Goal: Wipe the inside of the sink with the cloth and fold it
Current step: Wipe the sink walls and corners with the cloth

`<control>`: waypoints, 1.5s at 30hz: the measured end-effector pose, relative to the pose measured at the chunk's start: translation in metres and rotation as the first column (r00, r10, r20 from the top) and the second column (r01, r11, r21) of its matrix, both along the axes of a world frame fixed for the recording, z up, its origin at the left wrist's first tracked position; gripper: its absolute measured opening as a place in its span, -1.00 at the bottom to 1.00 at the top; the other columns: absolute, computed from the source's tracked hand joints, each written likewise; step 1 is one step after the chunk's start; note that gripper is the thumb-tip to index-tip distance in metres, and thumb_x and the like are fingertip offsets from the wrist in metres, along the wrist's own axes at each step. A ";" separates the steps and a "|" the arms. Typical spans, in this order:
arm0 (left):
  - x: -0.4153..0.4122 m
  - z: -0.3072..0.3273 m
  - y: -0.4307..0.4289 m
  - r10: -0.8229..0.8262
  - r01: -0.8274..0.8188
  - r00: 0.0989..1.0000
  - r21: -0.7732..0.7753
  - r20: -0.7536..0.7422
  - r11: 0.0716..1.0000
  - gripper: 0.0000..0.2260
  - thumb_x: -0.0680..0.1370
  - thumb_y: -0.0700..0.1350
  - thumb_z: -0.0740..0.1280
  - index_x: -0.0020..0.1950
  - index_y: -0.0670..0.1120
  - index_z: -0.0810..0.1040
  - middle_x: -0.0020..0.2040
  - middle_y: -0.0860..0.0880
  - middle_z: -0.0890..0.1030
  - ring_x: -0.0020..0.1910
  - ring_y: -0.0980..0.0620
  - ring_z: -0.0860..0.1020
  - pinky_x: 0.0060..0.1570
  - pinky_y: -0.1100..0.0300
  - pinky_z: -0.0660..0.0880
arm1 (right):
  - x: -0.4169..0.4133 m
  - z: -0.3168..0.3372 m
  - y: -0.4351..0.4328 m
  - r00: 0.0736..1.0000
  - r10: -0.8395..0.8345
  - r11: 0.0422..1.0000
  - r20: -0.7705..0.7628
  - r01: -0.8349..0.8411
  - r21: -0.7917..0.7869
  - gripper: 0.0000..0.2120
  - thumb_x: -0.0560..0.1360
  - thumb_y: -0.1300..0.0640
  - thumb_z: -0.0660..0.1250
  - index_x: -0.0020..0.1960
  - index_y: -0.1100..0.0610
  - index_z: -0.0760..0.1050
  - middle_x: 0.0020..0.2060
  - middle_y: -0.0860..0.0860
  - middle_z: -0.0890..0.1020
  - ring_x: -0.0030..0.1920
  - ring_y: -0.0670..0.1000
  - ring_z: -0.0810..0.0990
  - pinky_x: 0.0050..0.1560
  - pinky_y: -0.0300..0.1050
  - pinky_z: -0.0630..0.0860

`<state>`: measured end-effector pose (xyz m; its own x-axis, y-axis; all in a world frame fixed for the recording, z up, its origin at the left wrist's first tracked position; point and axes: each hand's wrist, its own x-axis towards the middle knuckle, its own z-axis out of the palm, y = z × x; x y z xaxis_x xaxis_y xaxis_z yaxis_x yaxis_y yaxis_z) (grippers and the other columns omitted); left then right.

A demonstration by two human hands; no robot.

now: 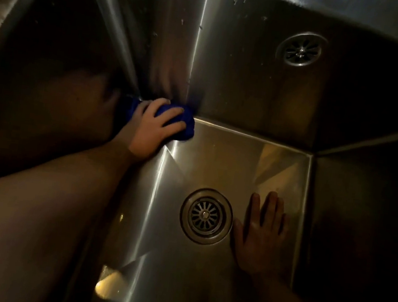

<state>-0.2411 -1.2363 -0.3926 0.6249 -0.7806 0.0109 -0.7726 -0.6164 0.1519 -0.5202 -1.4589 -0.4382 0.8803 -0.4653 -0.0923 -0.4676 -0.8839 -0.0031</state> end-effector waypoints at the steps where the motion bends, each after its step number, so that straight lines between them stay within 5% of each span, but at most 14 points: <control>1: -0.001 -0.002 0.001 0.015 -0.015 1.000 0.009 -0.008 1.000 -0.61 0.38 -0.20 0.50 0.20 -0.11 0.60 0.33 -0.23 0.50 0.28 -0.44 0.40 0.18 -0.36 0.31 | 0.000 -0.001 0.000 1.000 -0.003 1.000 -0.004 0.003 -0.002 -0.32 0.51 -0.24 0.02 0.54 0.04 0.12 0.56 0.18 0.03 0.56 0.19 -0.05 0.45 0.23 -0.01; 11: -0.056 0.013 0.017 0.104 -0.082 0.989 0.193 -0.107 0.978 -0.53 0.45 -0.04 0.33 0.34 0.04 0.31 0.45 -0.17 0.17 0.38 -0.23 0.14 0.18 -0.18 0.24 | -0.004 -0.005 -0.003 0.999 0.015 0.998 0.032 -0.017 0.055 -0.33 0.53 -0.24 -0.01 0.56 0.03 0.08 0.56 0.16 0.00 0.56 0.19 -0.04 0.47 0.22 -0.03; 21: -0.159 0.030 0.072 -0.113 0.270 0.909 0.358 -0.401 0.894 -0.60 0.48 -0.10 0.24 0.32 0.02 0.31 0.50 -0.24 0.12 0.47 -0.32 0.08 0.18 -0.31 0.22 | -0.004 -0.005 -0.003 1.000 0.005 0.997 -0.023 -0.003 0.083 -0.33 0.53 -0.27 -0.04 0.56 0.01 0.06 0.56 0.16 0.01 0.55 0.20 -0.01 0.45 0.20 -0.03; 24: -0.180 0.033 0.079 -0.152 0.475 0.796 0.450 -0.585 0.756 -0.54 0.51 -0.16 0.21 0.36 0.02 0.14 0.53 -0.16 -0.10 0.49 -0.25 -0.13 0.25 -0.36 0.07 | -0.003 -0.002 -0.004 0.999 0.001 0.994 -0.038 0.003 0.108 -0.34 0.53 -0.26 -0.04 0.56 0.01 0.08 0.56 0.17 0.03 0.55 0.20 -0.01 0.45 0.21 -0.02; 27: -0.206 0.038 0.084 -0.149 0.616 0.709 0.503 -0.689 0.607 -0.50 0.54 -0.14 0.27 0.41 0.03 0.13 0.55 -0.19 -0.13 0.50 -0.30 -0.15 0.27 -0.41 0.06 | -0.002 0.001 -0.003 0.998 -0.004 0.992 -0.060 0.011 0.123 -0.34 0.53 -0.26 -0.05 0.56 0.01 0.08 0.56 0.17 0.03 0.55 0.20 -0.01 0.44 0.22 0.00; 30: -0.225 0.042 0.085 -0.088 0.710 0.614 0.500 -0.784 0.496 -0.35 0.46 -0.33 0.34 0.42 0.08 0.15 0.55 -0.17 -0.16 0.50 -0.34 -0.19 0.33 -0.44 -0.02 | 0.000 0.004 -0.001 0.997 -0.013 0.991 -0.074 0.022 0.129 -0.34 0.52 -0.25 -0.02 0.55 0.02 0.11 0.56 0.17 0.04 0.55 0.21 0.00 0.43 0.23 0.02; 41: -0.220 0.035 0.091 -0.467 0.763 0.607 0.307 -0.643 0.568 -0.71 0.58 -0.10 0.03 0.30 0.05 0.18 0.50 -0.29 0.06 0.44 -0.41 0.09 0.29 -0.47 0.03 | 0.010 0.042 0.001 0.999 -0.008 0.981 -0.040 0.016 0.192 -0.37 0.50 -0.18 0.03 0.46 0.12 0.29 0.46 0.25 0.28 0.46 0.27 0.21 0.38 0.23 0.15; 45: -0.238 0.036 0.045 -0.531 0.729 0.655 0.262 -0.537 0.633 -0.72 0.53 -0.01 0.12 0.23 0.16 0.34 0.40 -0.20 0.37 0.29 -0.29 0.43 0.07 -0.30 0.43 | 0.021 0.063 -0.014 0.998 0.031 0.960 0.053 -0.045 0.278 -0.40 0.54 -0.13 -0.02 0.43 0.22 0.31 0.41 0.27 0.33 0.41 0.29 0.28 0.41 0.19 0.18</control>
<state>-0.4790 -1.1910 -0.3568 -0.1573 -0.8321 -0.5318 -0.9246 -0.0650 0.3753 -0.4997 -1.4733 -0.3749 0.9034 -0.3932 -0.1711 -0.4270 -0.8620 -0.2731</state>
